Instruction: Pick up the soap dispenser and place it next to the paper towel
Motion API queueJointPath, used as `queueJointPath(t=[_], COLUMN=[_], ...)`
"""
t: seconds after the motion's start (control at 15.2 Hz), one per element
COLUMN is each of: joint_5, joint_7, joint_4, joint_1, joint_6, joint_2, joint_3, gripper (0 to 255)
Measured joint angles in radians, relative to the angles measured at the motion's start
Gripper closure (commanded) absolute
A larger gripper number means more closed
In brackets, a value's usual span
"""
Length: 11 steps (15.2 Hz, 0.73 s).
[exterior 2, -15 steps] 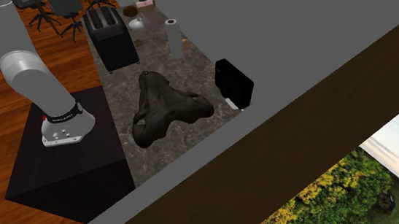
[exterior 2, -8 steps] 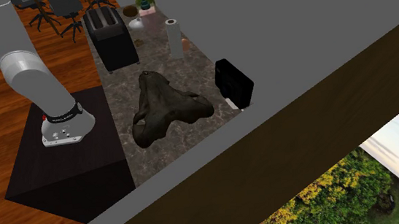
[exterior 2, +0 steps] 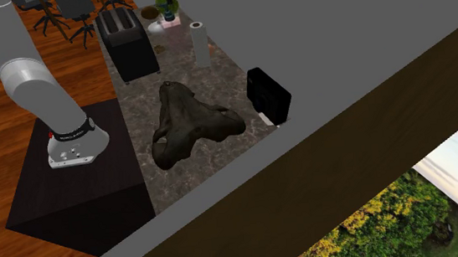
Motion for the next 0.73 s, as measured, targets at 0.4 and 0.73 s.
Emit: queueJointPath(t=[0.4,0.73], joint_5=[-0.001,-0.006], joint_7=[0.011,0.019], joint_4=[-0.079,-0.134], joint_1=[-0.002,-0.004], joint_6=[0.079,0.143], joint_2=[0.000,0.010], joint_3=[-0.001,-0.003], gripper=[255,255])
